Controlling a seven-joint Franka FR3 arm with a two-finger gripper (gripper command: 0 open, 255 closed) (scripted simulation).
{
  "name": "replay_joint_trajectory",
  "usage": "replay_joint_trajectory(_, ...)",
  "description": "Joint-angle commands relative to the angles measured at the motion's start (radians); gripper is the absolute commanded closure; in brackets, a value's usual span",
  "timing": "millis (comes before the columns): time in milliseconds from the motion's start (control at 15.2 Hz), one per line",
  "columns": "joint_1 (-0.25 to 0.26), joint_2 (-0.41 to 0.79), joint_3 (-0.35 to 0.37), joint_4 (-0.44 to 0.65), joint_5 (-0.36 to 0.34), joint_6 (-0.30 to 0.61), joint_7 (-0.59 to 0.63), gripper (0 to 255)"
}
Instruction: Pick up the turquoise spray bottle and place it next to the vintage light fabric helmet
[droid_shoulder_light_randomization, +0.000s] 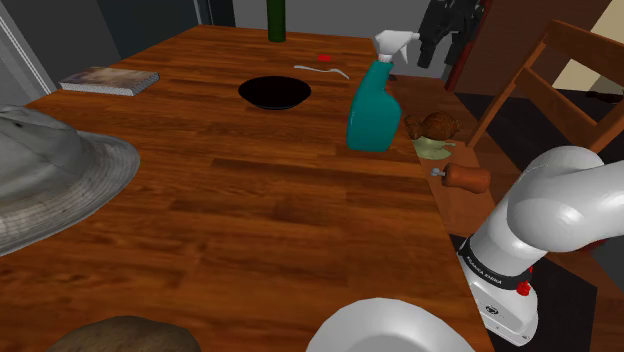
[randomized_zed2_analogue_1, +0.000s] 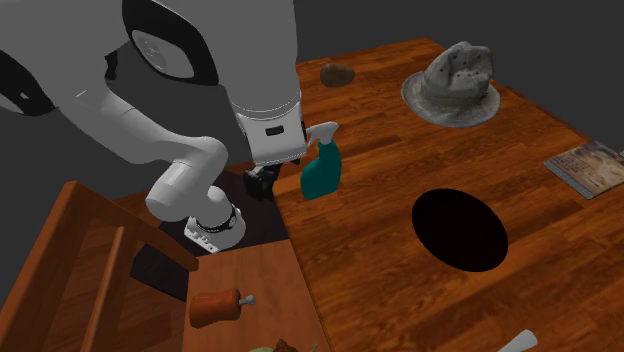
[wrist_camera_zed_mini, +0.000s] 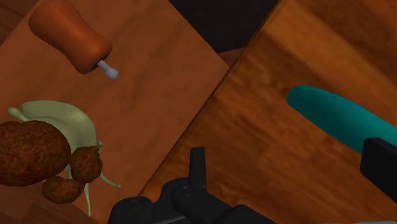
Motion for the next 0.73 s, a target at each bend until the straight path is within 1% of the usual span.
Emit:
replay_joint_trajectory(0, 0.000, 0.000, 0.000, 0.000, 0.000, 0.000, 0.000, 0)
replay_joint_trajectory(264, 0.176, -0.207, -0.061, -0.238, 0.024, 0.307, -0.355, 0)
replay_joint_trajectory(462, 0.324, -0.366, -0.135, -0.409, 0.039, 0.510, -0.634, 0)
replay_joint_trajectory(528, 0.338, -0.379, -0.143, -0.422, 0.037, 0.525, -0.655, 0)
replay_joint_trajectory(660, 0.341, -0.371, -0.143, -0.444, 0.038, 0.555, -0.655, 0)
